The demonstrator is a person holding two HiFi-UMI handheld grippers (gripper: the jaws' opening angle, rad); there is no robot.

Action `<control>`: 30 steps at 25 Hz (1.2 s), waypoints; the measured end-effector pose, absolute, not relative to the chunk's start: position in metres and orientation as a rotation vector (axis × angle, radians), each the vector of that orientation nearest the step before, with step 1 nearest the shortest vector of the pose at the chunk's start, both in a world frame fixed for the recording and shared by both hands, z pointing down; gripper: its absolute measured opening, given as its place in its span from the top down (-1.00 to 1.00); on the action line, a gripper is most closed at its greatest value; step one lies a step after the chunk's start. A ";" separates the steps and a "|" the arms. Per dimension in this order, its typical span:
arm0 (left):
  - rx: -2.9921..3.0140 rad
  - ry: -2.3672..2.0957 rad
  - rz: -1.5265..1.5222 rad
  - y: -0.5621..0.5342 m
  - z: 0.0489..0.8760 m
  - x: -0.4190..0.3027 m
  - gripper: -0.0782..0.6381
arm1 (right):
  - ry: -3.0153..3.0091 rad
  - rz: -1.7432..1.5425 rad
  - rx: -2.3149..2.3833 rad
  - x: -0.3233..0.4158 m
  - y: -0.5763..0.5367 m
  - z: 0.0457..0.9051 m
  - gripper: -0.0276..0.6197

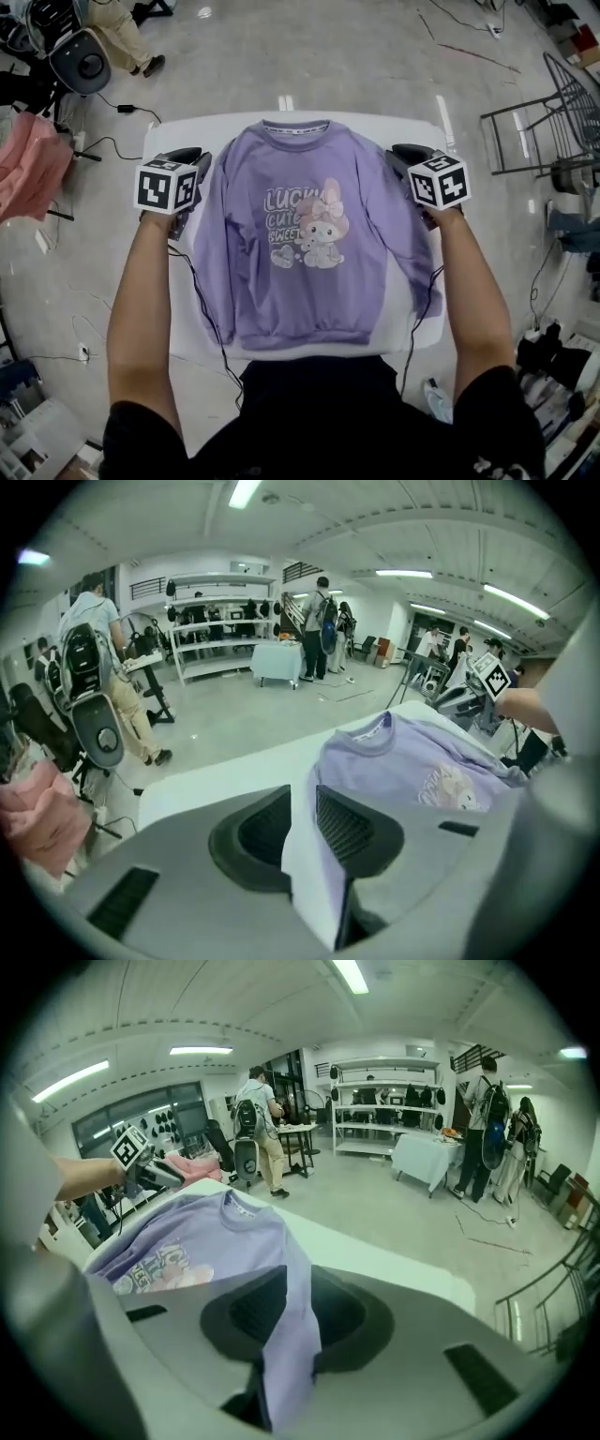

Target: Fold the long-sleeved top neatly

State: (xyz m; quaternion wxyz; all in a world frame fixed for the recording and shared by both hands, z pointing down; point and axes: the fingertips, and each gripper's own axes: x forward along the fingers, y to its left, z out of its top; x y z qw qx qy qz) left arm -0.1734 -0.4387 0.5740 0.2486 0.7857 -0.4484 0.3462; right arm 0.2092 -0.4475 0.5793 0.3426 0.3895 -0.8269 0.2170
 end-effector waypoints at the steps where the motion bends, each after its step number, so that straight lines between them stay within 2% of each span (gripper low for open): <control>1: 2.112 -1.230 0.942 -0.426 0.579 -0.184 0.58 | -2.130 0.585 1.021 0.217 -0.436 0.585 0.63; 4: 2.040 -1.228 0.920 -0.394 0.596 -0.202 0.54 | -2.067 0.640 1.035 0.236 -0.411 0.604 0.55; 8: 2.034 -1.192 0.877 -0.374 0.604 -0.190 0.45 | -1.983 0.673 1.053 0.257 -0.393 0.623 0.42; 15: 2.062 -1.169 0.764 -0.385 0.587 -0.160 0.40 | -1.954 0.711 1.093 0.263 -0.397 0.631 0.43; 19: 2.029 -1.135 0.820 -0.378 0.599 -0.152 0.36 | -1.942 0.729 1.072 0.258 -0.397 0.640 0.48; 21: 1.999 -1.135 0.922 -0.374 0.612 -0.154 0.36 | -1.923 0.715 1.074 0.261 -0.398 0.641 0.58; 22: 1.989 -1.141 0.983 -0.373 0.618 -0.157 0.38 | -1.916 0.702 1.076 0.263 -0.399 0.640 0.72; 23: 1.982 -1.159 1.033 -0.374 0.621 -0.161 0.50 | -1.912 0.689 1.076 0.265 -0.399 0.639 0.88; 24: 1.981 -1.185 1.065 -0.376 0.621 -0.167 0.70 | -1.915 0.679 1.074 0.266 -0.399 0.638 0.88; 30: 1.946 -1.273 1.212 -0.402 0.617 -0.219 0.74 | -1.912 0.607 1.111 0.283 -0.422 0.623 0.88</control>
